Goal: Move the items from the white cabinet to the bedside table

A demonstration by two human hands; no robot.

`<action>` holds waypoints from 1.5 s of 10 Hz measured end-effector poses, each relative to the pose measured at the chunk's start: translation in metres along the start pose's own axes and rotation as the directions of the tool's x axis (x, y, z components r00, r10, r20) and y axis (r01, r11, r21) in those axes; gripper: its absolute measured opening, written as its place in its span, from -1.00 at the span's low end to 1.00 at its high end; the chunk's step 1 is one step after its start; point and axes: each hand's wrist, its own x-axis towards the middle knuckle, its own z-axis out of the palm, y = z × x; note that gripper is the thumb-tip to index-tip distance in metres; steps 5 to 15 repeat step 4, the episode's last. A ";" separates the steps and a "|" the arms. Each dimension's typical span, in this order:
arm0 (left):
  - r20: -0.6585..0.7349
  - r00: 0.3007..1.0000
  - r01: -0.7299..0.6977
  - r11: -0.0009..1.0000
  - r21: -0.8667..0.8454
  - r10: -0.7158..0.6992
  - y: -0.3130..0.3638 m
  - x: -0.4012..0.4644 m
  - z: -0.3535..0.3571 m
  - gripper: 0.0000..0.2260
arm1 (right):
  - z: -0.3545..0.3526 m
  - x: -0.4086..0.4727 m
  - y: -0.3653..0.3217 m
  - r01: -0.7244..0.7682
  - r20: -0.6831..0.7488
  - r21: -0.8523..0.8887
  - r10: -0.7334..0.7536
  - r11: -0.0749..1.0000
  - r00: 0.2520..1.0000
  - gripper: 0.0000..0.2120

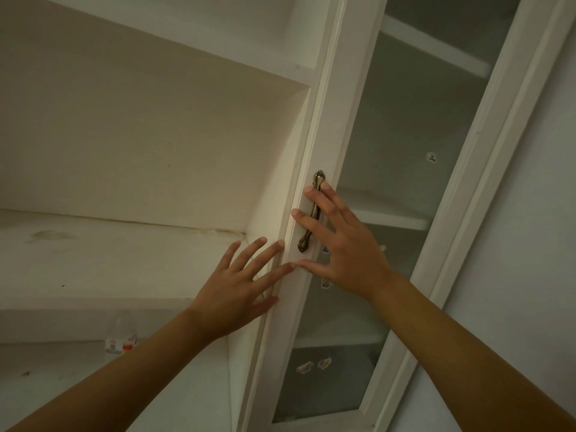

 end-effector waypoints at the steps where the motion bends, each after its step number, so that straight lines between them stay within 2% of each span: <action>1: 0.054 0.998 0.032 0.999 -0.013 -0.031 0.005 0.000 -0.009 -0.41 | -0.011 -0.001 -0.003 0.006 0.065 -0.044 -0.003 0.999 0.998 -0.17; 2: 0.115 0.991 0.069 0.997 -0.028 -0.066 0.013 -0.004 -0.016 -0.41 | -0.018 -0.007 -0.005 0.003 0.130 -0.069 0.006 0.998 0.992 -0.11; 4: 0.158 0.980 0.137 0.988 -0.076 -0.124 0.032 -0.014 -0.033 -0.44 | -0.020 -0.029 -0.018 -0.032 0.181 -0.025 0.036 0.999 0.983 -0.14; 15: 0.158 0.980 0.137 0.988 -0.076 -0.124 0.032 -0.014 -0.033 -0.44 | -0.020 -0.029 -0.018 -0.032 0.181 -0.025 0.036 0.999 0.983 -0.14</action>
